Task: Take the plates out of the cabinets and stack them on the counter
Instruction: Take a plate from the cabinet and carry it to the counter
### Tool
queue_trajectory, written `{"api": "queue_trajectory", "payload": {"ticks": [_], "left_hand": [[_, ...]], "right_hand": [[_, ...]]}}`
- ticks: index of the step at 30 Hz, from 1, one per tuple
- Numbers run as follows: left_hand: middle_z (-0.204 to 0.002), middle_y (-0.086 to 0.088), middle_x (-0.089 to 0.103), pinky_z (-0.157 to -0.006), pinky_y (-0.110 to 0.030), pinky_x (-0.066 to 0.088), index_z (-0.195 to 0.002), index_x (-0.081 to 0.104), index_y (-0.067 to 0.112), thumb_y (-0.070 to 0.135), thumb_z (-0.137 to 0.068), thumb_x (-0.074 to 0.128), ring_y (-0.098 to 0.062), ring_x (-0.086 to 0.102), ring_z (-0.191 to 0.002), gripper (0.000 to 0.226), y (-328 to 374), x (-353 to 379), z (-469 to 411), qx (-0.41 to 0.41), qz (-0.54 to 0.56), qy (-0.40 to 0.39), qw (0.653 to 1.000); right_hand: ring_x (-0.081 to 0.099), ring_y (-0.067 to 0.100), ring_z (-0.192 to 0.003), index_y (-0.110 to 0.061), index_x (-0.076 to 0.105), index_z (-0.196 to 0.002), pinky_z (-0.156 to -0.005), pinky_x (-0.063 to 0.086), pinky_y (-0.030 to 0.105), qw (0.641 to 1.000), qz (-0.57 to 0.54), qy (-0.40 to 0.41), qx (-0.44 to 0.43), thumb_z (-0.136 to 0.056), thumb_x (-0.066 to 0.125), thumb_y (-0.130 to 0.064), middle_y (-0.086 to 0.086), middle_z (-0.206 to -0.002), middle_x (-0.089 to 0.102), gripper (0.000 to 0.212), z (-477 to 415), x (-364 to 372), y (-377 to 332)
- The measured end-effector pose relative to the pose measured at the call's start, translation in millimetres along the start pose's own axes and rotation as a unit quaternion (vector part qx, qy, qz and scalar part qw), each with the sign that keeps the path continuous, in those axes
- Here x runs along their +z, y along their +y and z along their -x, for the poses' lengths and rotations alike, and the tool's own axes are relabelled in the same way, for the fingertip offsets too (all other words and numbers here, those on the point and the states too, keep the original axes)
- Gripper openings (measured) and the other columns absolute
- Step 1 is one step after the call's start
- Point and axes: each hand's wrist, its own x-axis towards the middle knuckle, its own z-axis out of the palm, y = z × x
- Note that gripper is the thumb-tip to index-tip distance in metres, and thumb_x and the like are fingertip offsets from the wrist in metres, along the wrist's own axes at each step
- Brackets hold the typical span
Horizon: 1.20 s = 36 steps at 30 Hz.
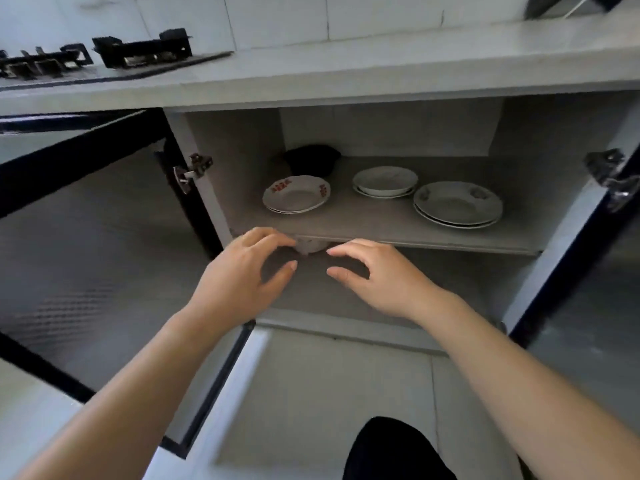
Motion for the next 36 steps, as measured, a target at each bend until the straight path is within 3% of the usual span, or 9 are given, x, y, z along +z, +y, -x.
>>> {"api": "queue_trajectory", "payload": {"ticks": [3, 5, 10, 16, 20, 24, 30, 33, 36], "left_hand": [[-0.122, 0.012, 0.055, -0.072, -0.024, 0.043, -0.118, 0.058, 0.029, 0.045, -0.088, 0.051, -0.003, 0.048, -0.064, 0.035, 26, 28, -7, 0.014, 0.003, -0.036, 0.999], [-0.123, 0.014, 0.054, -0.068, -0.025, 0.041, -0.12, 0.057, 0.03, 0.045, -0.089, 0.051, 0.0, 0.045, -0.055, 0.035, 38, 40, -11, 0.023, -0.007, -0.049, 0.999], [-0.124, 0.015, 0.052, -0.072, -0.025, 0.039, -0.121, 0.054, 0.032, 0.046, -0.09, 0.048, -0.007, 0.04, -0.066, 0.035, 47, 54, -28, 0.027, -0.013, -0.068, 0.997], [-0.119, 0.013, 0.054, -0.07, -0.028, 0.048, -0.12, 0.056, 0.032, 0.046, -0.089, 0.047, -0.003, 0.053, -0.069, 0.035, 31, 58, -48, 0.031, -0.004, -0.069, 0.997], [-0.118, 0.011, 0.055, -0.07, -0.029, 0.048, -0.119, 0.057, 0.03, 0.045, -0.089, 0.048, -0.001, 0.052, -0.064, 0.035, -3, 63, -64, 0.02, 0.006, -0.064, 0.998], [-0.12, 0.012, 0.054, -0.077, -0.035, 0.053, -0.12, 0.055, 0.033, 0.051, -0.087, 0.043, -0.011, 0.061, -0.077, 0.04, -51, 72, -84, 0.008, 0.017, -0.084, 0.996], [-0.121, 0.004, 0.057, -0.072, -0.036, 0.053, -0.117, 0.059, 0.025, 0.052, -0.085, 0.044, -0.015, 0.06, -0.062, 0.044, -125, 101, -134, 0.022, 0.07, -0.088, 0.993], [-0.126, 0.0, 0.056, -0.081, -0.036, 0.052, -0.119, 0.058, 0.024, 0.058, -0.081, 0.037, -0.021, 0.065, -0.082, 0.055, -151, 105, -154, 0.033, 0.092, -0.114, 0.989], [-0.125, -0.001, 0.058, -0.089, -0.033, 0.048, -0.119, 0.058, 0.023, 0.057, -0.08, 0.037, -0.018, 0.059, -0.106, 0.055, -168, 104, -166, 0.024, 0.116, -0.128, 0.985]], "right_hand": [[0.047, 0.004, -0.118, -0.025, 0.056, -0.125, -0.092, 0.036, 0.018, 0.999, 0.003, 0.011, 0.041, -0.091, 0.048, -0.047, -0.011, -0.128, 0.055, 0.041, 24, -14, 28], [0.048, 0.004, -0.117, -0.025, 0.056, -0.124, -0.089, 0.037, 0.018, 0.998, -0.001, 0.021, 0.056, -0.092, 0.047, -0.046, -0.011, -0.128, 0.055, 0.04, 35, -20, 42], [0.05, 0.004, -0.114, -0.025, 0.058, -0.123, -0.081, 0.036, 0.016, 0.997, -0.008, 0.04, 0.07, -0.092, 0.047, -0.046, -0.011, -0.126, 0.056, 0.039, 48, -30, 65], [0.048, 0.003, -0.116, -0.027, 0.057, -0.123, -0.085, 0.037, 0.018, 0.996, -0.014, 0.038, 0.081, -0.092, 0.046, -0.048, -0.014, -0.127, 0.054, 0.039, 34, -34, 72], [0.051, 0.002, -0.105, -0.028, 0.059, -0.12, -0.08, 0.037, 0.017, 0.995, -0.02, 0.044, 0.085, -0.091, 0.047, -0.048, -0.015, -0.12, 0.057, 0.037, 1, -16, 74], [0.055, 0.007, -0.104, -0.028, 0.06, -0.117, -0.088, 0.044, 0.025, 0.993, -0.036, 0.046, 0.101, -0.091, 0.048, -0.048, -0.014, -0.114, 0.06, 0.035, -41, 12, 75], [0.053, 0.006, -0.108, -0.025, 0.06, -0.117, -0.085, 0.039, 0.02, 0.991, -0.008, 0.046, 0.126, -0.091, 0.048, -0.046, -0.011, -0.118, 0.059, 0.036, -114, 50, 82], [0.053, 0.008, -0.11, -0.024, 0.059, -0.118, -0.086, 0.041, 0.022, 0.987, -0.005, 0.047, 0.152, -0.092, 0.048, -0.046, -0.009, -0.121, 0.058, 0.036, -145, 58, 79], [0.054, 0.01, -0.11, -0.023, 0.059, -0.118, -0.088, 0.044, 0.027, 0.983, -0.012, 0.047, 0.179, -0.091, 0.049, -0.046, -0.007, -0.121, 0.058, 0.036, -165, 61, 72]]}}
